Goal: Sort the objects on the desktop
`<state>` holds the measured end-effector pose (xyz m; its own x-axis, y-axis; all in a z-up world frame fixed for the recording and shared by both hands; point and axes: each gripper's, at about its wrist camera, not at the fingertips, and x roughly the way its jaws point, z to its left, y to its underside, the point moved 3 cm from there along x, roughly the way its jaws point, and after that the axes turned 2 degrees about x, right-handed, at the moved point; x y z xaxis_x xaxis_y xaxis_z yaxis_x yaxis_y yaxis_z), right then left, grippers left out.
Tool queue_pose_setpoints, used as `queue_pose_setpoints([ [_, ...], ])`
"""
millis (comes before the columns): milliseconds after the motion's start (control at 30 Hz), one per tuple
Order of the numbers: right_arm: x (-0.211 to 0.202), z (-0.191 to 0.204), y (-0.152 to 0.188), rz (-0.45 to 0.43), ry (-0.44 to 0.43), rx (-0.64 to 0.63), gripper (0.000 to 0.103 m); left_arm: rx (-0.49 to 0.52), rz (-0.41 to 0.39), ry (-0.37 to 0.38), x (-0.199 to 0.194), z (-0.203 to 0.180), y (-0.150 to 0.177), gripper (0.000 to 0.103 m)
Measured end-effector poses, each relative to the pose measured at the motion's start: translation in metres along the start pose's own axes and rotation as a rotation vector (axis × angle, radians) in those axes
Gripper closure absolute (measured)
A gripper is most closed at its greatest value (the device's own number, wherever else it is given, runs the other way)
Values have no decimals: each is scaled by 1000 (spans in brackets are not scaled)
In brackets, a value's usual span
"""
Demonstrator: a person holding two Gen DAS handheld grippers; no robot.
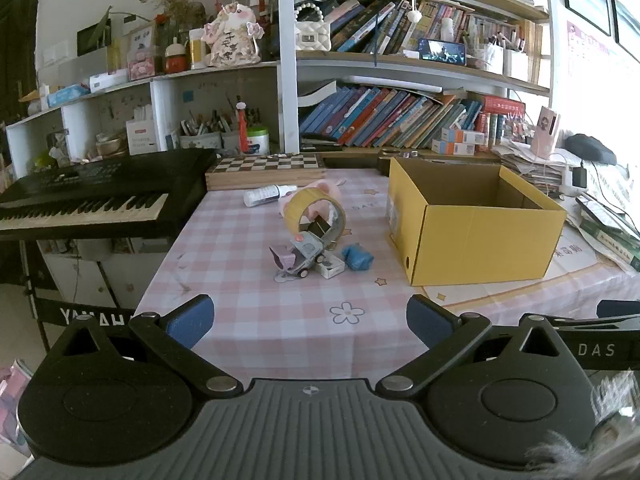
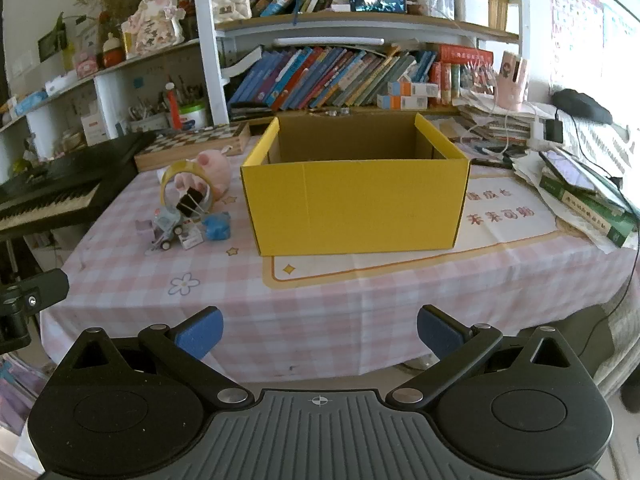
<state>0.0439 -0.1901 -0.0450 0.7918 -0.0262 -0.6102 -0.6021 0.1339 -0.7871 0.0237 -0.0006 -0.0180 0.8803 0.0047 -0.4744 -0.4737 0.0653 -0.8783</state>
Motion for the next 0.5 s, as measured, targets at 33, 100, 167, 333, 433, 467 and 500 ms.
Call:
queue_pose_setpoints([
  [33, 0, 1, 0, 0, -2, -3, 0, 1, 0, -1, 0, 0, 0, 0],
  [100, -5, 1, 0, -2, -5, -1, 0, 4, -4, -2, -1, -1, 1, 0],
  [167, -5, 1, 1, -2, -5, 0, 0, 9, -8, 3, -4, -1, -1, 0],
  [333, -5, 1, 1, -2, -3, 5, 0, 8, -8, 6, -4, -2, -1, 0],
  [433, -5, 1, 1, -2, -4, 5, 0, 6, -14, 20, -7, -2, -1, 0],
  [467, -5, 1, 1, -2, -4, 5, 0, 5, -17, 24, -8, -2, -1, 0],
  [500, -5, 1, 1, -1, -3, 6, 0, 3, -19, 29, -8, -2, 0, 0],
])
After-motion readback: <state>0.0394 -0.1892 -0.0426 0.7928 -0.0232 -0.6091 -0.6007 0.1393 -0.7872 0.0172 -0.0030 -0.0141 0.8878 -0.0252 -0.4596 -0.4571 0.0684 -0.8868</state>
